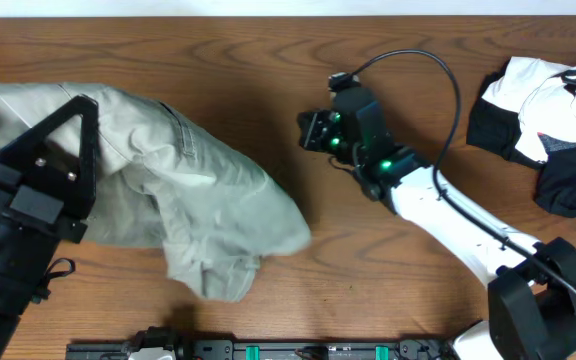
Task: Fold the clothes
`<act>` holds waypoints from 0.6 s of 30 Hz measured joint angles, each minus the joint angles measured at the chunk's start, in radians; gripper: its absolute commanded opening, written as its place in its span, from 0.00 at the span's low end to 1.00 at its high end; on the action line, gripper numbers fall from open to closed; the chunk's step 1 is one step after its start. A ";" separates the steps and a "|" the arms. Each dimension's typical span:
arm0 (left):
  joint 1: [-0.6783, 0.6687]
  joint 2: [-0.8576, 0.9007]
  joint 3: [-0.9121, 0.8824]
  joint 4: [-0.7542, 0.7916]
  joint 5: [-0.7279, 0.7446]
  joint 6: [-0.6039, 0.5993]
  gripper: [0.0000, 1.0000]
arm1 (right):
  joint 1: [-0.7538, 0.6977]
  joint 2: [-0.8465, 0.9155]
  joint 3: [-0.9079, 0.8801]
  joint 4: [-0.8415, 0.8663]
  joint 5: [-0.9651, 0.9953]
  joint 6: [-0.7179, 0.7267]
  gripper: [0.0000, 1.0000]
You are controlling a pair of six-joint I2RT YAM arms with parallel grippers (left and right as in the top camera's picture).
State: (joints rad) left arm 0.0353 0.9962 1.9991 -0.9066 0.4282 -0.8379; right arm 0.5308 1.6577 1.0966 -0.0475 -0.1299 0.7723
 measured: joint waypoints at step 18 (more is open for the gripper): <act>-0.002 0.255 0.001 0.005 0.091 0.033 0.06 | -0.250 -0.351 -0.001 -0.497 -0.012 -0.124 0.08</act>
State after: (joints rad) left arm 0.0334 1.2510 1.9999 -0.9020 0.5190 -0.8047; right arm 0.2806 1.3064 1.0958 -0.5449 -0.1417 0.6483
